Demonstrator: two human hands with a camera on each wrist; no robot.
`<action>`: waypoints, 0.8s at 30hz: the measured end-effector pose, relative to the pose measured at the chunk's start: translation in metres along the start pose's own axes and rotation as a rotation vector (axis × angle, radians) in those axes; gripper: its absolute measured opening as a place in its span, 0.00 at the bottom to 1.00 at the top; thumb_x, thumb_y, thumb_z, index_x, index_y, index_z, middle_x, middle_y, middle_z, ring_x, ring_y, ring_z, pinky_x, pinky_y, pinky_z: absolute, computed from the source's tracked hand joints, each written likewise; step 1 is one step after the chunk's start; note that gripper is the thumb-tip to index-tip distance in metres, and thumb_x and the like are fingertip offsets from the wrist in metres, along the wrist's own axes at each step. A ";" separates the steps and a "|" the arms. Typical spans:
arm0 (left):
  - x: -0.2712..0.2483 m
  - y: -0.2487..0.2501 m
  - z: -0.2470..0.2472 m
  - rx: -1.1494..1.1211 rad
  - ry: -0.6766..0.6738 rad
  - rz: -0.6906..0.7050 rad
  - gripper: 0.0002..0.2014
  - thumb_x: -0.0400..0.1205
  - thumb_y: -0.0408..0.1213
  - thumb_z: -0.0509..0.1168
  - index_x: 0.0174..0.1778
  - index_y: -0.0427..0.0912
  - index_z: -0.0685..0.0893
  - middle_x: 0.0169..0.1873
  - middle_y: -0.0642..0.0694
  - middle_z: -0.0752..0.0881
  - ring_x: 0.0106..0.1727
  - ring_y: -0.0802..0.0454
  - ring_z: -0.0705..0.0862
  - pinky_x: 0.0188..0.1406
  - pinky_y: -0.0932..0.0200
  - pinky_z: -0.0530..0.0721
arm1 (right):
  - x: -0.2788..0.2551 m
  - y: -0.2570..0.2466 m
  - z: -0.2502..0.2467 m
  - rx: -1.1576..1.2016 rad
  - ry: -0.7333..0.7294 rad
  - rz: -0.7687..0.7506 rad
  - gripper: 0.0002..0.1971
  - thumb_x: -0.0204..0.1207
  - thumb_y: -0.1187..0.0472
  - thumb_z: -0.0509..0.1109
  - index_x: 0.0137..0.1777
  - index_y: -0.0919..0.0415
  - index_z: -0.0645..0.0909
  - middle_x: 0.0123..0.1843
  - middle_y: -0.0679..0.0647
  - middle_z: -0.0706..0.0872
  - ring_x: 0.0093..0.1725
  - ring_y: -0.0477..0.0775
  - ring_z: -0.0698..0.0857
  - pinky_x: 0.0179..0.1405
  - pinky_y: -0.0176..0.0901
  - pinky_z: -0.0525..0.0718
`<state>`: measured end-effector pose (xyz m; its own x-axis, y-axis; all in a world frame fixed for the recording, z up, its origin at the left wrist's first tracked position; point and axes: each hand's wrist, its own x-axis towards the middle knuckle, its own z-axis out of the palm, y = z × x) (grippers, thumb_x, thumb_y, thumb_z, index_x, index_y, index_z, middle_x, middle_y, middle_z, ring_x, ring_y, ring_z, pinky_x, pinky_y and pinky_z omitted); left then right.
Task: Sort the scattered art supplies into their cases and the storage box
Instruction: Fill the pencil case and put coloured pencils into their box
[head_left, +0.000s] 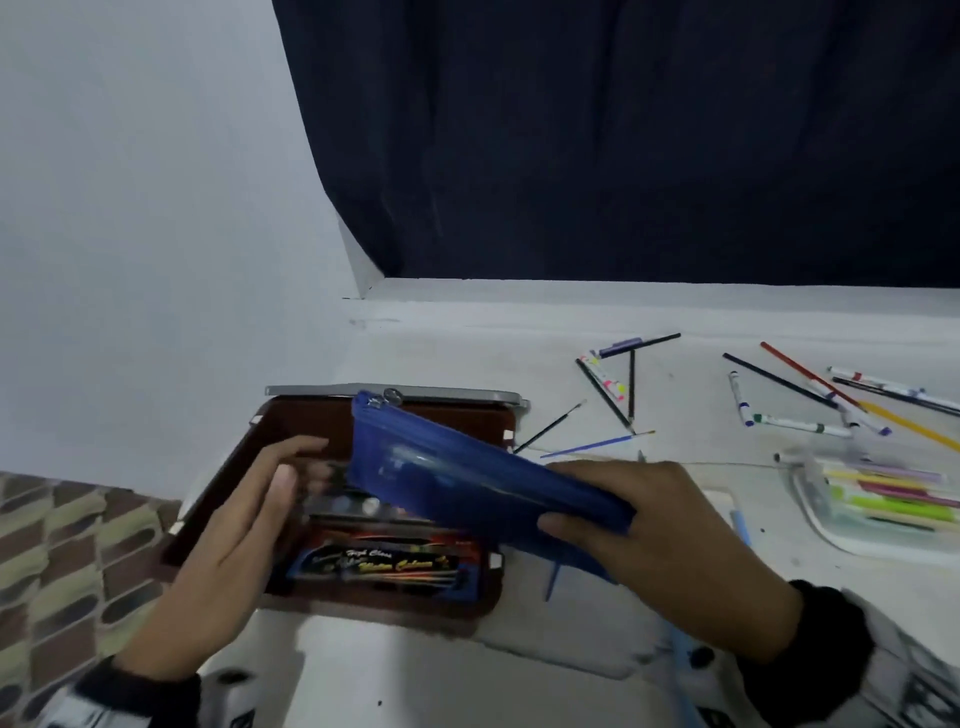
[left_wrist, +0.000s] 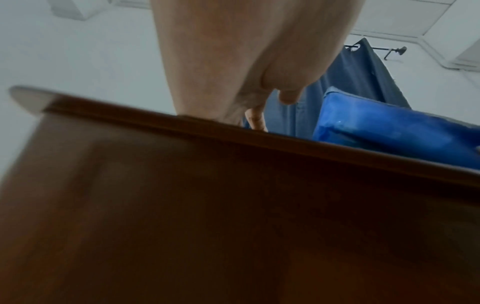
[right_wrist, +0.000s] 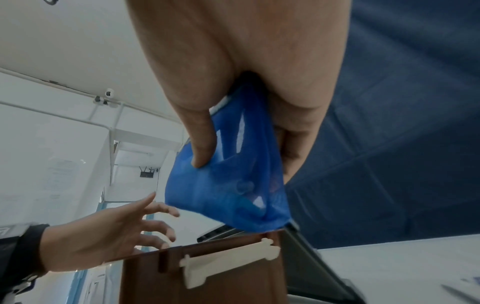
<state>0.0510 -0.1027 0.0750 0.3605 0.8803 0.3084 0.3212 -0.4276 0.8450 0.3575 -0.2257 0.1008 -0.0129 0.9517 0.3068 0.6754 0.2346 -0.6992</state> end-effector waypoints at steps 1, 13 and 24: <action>0.005 -0.004 -0.009 -0.044 -0.040 0.005 0.26 0.84 0.65 0.49 0.71 0.58 0.78 0.60 0.50 0.87 0.64 0.52 0.85 0.66 0.47 0.81 | 0.011 -0.006 0.012 0.011 -0.014 0.001 0.09 0.78 0.49 0.72 0.56 0.44 0.87 0.44 0.42 0.90 0.44 0.41 0.86 0.43 0.41 0.81; 0.034 -0.055 -0.059 0.353 -0.162 0.133 0.15 0.81 0.60 0.62 0.61 0.61 0.78 0.54 0.60 0.82 0.56 0.61 0.82 0.54 0.67 0.78 | 0.090 -0.035 0.096 -0.066 -0.264 -0.010 0.01 0.81 0.54 0.70 0.50 0.46 0.80 0.40 0.48 0.87 0.40 0.47 0.85 0.44 0.52 0.82; 0.038 -0.061 -0.055 0.506 -0.401 0.215 0.06 0.81 0.56 0.68 0.49 0.61 0.82 0.44 0.64 0.82 0.47 0.64 0.82 0.45 0.67 0.78 | 0.087 -0.033 0.118 -0.476 -0.317 -0.040 0.14 0.75 0.61 0.66 0.58 0.46 0.80 0.56 0.44 0.80 0.53 0.52 0.82 0.47 0.48 0.81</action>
<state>-0.0035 -0.0323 0.0593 0.7274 0.6626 0.1785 0.5411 -0.7138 0.4447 0.2476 -0.1275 0.0743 -0.2167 0.9739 0.0670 0.9265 0.2268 -0.3002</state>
